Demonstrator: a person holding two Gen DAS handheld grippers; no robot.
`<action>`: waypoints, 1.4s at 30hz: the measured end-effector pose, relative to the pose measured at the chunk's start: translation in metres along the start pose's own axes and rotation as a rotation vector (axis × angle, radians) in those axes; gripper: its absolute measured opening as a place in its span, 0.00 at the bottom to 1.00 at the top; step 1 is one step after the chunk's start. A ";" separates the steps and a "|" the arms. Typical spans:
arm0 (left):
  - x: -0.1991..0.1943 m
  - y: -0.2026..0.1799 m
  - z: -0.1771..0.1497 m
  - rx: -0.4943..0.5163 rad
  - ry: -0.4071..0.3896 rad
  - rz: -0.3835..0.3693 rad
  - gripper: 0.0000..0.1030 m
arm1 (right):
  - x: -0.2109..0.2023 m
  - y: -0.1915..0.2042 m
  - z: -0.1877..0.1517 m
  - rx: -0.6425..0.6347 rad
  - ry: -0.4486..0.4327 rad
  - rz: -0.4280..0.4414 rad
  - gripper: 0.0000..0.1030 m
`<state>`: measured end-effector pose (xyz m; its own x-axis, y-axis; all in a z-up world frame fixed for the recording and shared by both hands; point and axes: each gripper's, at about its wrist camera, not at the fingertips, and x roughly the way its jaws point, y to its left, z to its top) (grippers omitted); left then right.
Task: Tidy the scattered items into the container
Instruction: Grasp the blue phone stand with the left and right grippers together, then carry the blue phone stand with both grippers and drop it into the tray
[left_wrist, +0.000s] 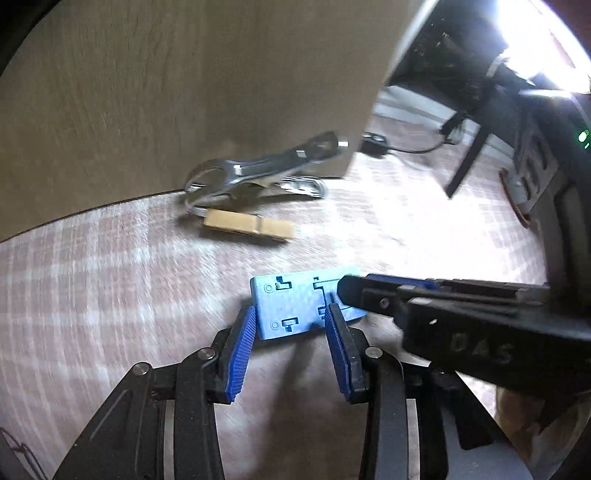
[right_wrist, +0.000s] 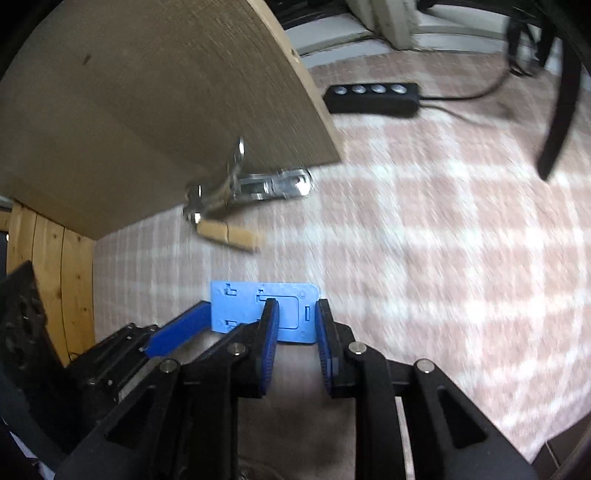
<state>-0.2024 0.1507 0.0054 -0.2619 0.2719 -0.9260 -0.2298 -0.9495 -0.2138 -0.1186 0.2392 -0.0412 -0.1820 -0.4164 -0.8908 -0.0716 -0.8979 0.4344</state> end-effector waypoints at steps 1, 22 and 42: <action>-0.002 -0.004 -0.003 0.008 -0.003 -0.001 0.35 | -0.002 -0.002 -0.005 0.002 -0.002 0.000 0.20; -0.065 -0.177 -0.048 0.237 -0.034 -0.134 0.35 | -0.176 -0.118 -0.104 0.197 -0.229 0.034 0.20; -0.077 -0.397 -0.086 0.571 0.030 -0.329 0.34 | -0.341 -0.291 -0.218 0.488 -0.463 -0.154 0.20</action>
<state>-0.0106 0.4931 0.1353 -0.0685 0.5215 -0.8505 -0.7566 -0.5828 -0.2965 0.1777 0.6118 0.1074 -0.5269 -0.0879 -0.8454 -0.5435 -0.7299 0.4146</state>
